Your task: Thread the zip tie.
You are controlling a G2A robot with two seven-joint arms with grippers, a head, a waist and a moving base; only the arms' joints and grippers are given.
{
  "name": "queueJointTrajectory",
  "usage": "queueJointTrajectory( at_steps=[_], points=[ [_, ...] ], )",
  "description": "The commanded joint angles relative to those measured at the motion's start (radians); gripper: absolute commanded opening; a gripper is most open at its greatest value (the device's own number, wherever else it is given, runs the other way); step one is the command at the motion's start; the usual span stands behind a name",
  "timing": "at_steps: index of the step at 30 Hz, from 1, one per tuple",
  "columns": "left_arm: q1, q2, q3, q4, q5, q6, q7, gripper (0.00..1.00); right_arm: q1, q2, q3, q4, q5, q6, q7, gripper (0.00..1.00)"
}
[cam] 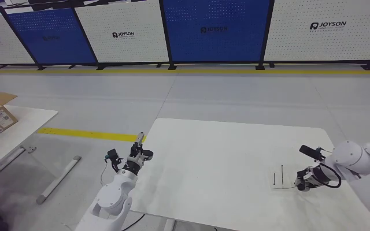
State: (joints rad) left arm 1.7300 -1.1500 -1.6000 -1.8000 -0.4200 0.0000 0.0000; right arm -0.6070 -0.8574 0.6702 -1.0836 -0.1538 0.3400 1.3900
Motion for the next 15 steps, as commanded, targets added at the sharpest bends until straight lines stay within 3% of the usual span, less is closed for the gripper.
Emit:
queueJointTrajectory(
  at_steps=[1,4,15],
  points=[
    [0.0,0.0,0.0,0.0,0.0,0.0,0.0,1.0,0.001,-0.001,-0.001,0.001,0.0,0.0,0.0,0.05],
    [0.0,0.0,0.0,0.0,0.0,0.0,0.0,1.0,0.003,-0.002,-0.001,0.002,0.001,0.0,0.0,0.0],
    [0.0,0.0,0.0,0.0,0.0,0.0,0.0,1.0,0.004,0.007,0.011,-0.017,-0.003,0.0,0.0,0.0]
  ],
)
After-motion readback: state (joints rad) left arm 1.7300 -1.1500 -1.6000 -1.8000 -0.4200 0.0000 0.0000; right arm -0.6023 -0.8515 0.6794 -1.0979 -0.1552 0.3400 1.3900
